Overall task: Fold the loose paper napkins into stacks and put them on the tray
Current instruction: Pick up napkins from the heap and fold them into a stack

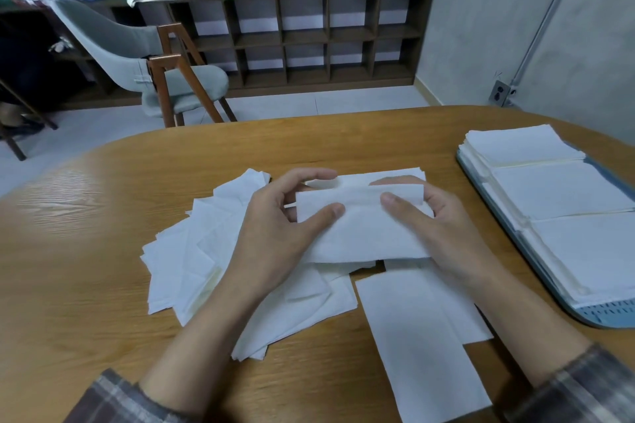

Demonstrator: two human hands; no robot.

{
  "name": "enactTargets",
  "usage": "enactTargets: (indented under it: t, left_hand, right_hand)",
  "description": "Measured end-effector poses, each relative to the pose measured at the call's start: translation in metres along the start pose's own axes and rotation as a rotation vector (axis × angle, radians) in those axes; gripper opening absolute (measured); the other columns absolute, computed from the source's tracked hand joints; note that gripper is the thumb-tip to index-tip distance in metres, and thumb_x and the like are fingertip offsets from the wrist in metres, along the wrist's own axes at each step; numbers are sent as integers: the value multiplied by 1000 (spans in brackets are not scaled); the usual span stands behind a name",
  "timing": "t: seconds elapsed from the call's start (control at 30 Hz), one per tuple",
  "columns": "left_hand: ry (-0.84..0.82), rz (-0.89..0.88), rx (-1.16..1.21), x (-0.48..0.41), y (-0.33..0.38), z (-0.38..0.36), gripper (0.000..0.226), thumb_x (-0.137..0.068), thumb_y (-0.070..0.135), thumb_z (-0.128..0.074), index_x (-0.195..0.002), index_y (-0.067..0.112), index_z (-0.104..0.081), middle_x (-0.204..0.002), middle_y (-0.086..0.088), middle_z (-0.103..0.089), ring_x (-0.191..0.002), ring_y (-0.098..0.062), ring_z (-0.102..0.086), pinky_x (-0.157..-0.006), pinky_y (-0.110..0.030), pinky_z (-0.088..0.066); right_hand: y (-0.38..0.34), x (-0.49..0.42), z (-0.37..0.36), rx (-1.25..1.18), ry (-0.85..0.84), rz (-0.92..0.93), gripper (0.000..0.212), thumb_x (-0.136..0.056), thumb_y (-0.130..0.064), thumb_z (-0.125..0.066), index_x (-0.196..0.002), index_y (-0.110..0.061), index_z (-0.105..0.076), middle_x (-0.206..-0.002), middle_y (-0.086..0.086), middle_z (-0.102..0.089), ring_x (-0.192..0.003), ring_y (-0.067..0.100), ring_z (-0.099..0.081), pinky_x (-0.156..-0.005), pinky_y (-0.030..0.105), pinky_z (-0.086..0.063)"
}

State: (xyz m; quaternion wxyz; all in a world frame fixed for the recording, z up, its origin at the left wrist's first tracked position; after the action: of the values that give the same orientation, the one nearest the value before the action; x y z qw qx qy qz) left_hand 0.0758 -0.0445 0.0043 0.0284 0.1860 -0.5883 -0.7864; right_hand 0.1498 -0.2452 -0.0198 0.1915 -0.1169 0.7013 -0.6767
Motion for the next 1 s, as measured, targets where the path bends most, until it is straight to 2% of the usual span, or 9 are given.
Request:
enactTargets:
  t: [0.13,0.3,0.47,0.6,0.67,0.73,0.83,0.9,1.0]
  left_hand:
    - [77,-9,44,1,1,2,29,-88,12,-84,-113,24,-77,-99,9,-74,-71,2,-62,-60,-9,-46]
    - [86,-14,7,2,0,0,29,-88,12,-84,-113,23,-76,-104,13,-73,-67,5,-58,-58,-7,-43]
    - [99,-21,-67,2,-5,-1,28,-89,17,-84,-112,31,-75,-102,18,-72,-79,1,-62,-66,-13,-46]
    - [129,-84,-200,5,0,-2,40,-89,36,-81,-126,37,-67,-127,17,-61,-119,2,-58,-93,-15,-50]
    - [30,25,-6,6,1,-5,49,-89,40,-79,-135,39,-60,-128,15,-63,-116,8,-61,-91,-15,-53]
    - [-71,100,138,7,3,-12,54,-89,35,-79,-138,41,-57,-116,5,-73,-101,1,-71,-78,-16,-56]
    - [-59,44,45,7,-1,-12,58,-91,30,-82,-139,47,-53,-113,2,-75,-98,-15,-73,-71,-22,-55]
    - [-13,5,-52,5,-6,-10,58,-93,33,-80,-140,49,-50,-126,12,-68,-108,-16,-67,-74,-20,-51]
    - [-4,-36,-103,4,-10,-9,61,-96,33,-76,-146,49,-44,-139,26,-56,-124,-10,-60,-91,-28,-55]
  right_hand:
    - [-3,1,-8,-6,-98,28,45,-91,-34,-72,-134,-44,-66,-126,-6,-74,-116,19,-71,-95,40,-58]
    - [-4,1,-9,6,-116,61,56,-94,-36,-68,-144,-55,-52,-130,-11,-70,-120,16,-68,-97,39,-56]
    - [-4,-1,-7,45,-50,95,55,-105,-28,-61,-147,-59,-45,-147,-19,-57,-131,10,-61,-101,36,-56]
    - [-8,-3,1,-141,-11,99,59,-102,-19,-62,-146,-56,-48,-147,-18,-58,-124,22,-68,-91,40,-61]
    - [-8,-3,3,-269,-13,60,60,-99,-18,-63,-145,-54,-49,-136,-19,-64,-115,24,-73,-82,38,-63]
    - [-6,-4,5,-226,-3,66,59,-99,-19,-65,-143,-55,-49,-139,-10,-63,-117,27,-71,-86,43,-63]
    - [-3,-4,6,-90,-16,100,53,-101,-22,-65,-141,-53,-48,-132,-15,-64,-119,26,-70,-93,48,-61]
    - [-3,-4,6,-126,-97,82,48,-99,-24,-70,-137,-47,-54,-123,-17,-68,-112,23,-71,-87,40,-60]
    - [-4,-2,5,-45,-201,98,34,-91,-19,-70,-121,-34,-75,-127,-8,-71,-121,21,-66,-92,31,-53]
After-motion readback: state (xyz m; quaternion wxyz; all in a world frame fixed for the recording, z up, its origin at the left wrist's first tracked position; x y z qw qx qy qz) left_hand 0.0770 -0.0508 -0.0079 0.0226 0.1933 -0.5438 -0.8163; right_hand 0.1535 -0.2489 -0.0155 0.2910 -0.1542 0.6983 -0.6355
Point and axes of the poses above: each hand's wrist, its own x-axis away from the middle knuckle, its own z-axis out of the back of the hand, y = z × x, the point moved 6 cm from there along -x, towards the middle knuckle
